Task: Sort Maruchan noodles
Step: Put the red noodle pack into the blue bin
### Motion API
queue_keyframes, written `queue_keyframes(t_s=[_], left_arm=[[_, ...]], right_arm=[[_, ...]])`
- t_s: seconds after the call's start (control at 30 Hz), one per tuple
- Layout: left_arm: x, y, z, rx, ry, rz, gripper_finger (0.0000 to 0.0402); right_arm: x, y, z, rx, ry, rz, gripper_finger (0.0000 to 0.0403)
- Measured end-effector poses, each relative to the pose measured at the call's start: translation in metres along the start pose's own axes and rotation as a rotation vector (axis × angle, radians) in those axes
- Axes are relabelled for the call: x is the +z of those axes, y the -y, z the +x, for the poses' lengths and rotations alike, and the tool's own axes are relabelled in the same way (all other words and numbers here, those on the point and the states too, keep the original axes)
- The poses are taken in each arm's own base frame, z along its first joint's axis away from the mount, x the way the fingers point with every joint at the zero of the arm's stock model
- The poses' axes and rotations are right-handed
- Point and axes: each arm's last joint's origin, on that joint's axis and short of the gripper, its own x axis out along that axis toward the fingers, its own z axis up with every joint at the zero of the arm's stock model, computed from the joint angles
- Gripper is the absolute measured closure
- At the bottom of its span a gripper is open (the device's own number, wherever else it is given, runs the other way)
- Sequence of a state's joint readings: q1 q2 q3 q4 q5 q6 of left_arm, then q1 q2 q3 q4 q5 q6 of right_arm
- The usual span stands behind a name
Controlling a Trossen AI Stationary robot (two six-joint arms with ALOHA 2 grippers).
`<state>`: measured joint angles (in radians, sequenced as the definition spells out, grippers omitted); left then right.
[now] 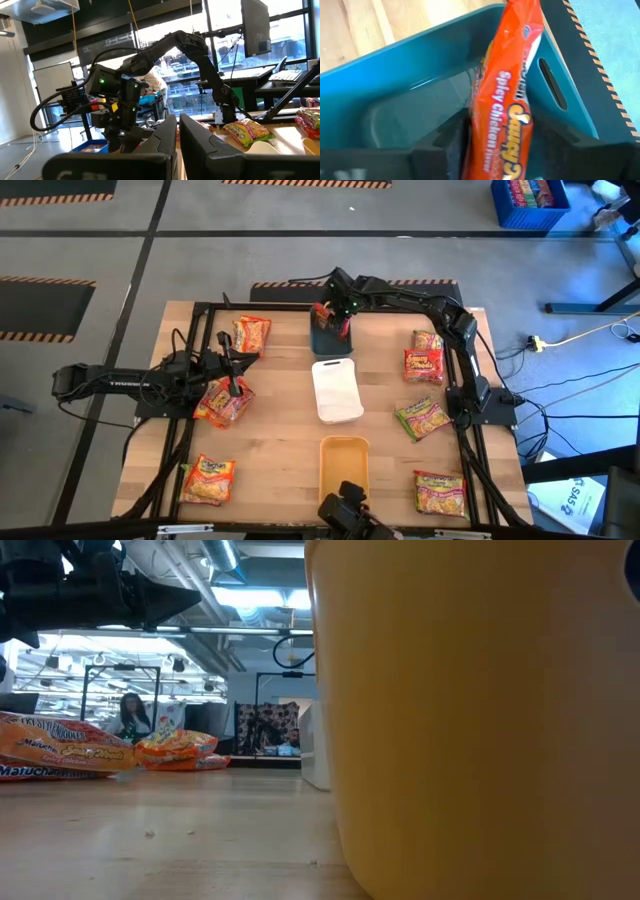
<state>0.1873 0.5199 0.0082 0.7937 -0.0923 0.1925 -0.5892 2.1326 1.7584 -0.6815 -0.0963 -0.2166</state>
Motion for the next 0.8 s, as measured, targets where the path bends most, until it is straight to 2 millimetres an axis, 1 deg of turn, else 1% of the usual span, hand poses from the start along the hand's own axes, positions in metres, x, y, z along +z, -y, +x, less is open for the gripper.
queue_keyframes(t_s=[0.2, 0.3, 0.4, 0.5, 0.63, 0.8], left_arm=[[0.0, 0.0, 0.0, 0.0, 0.0, 0.0, 0.0385], [0.0, 0.0, 0.0, 0.0, 0.0, 0.001, 0.0385], [0.0, 0.0, 0.0, 0.0, 0.0, 0.001, 0.0385], [0.0, 0.0, 0.0, 0.0, 0.0, 0.001, 0.0385], [0.0, 0.0, 0.0, 0.0, 0.0, 0.001, 0.0385], [0.0, 0.0, 0.0, 0.0, 0.0, 0.001, 0.0385]], right_arm=[[0.001, -0.003, 0.0, 0.002, 0.006, -0.062, 0.033], [0.003, -0.006, -0.003, -0.002, 0.002, -0.103, 0.0357], [0.01, -0.008, -0.01, 0.001, 0.003, -0.131, 0.0368], [0.019, -0.008, -0.023, -0.002, 0.016, -0.164, 0.0369], [0.026, -0.007, -0.036, 0.004, 0.015, -0.208, 0.0367], [0.033, -0.007, -0.046, 0.007, 0.04, -0.354, 0.0367]])
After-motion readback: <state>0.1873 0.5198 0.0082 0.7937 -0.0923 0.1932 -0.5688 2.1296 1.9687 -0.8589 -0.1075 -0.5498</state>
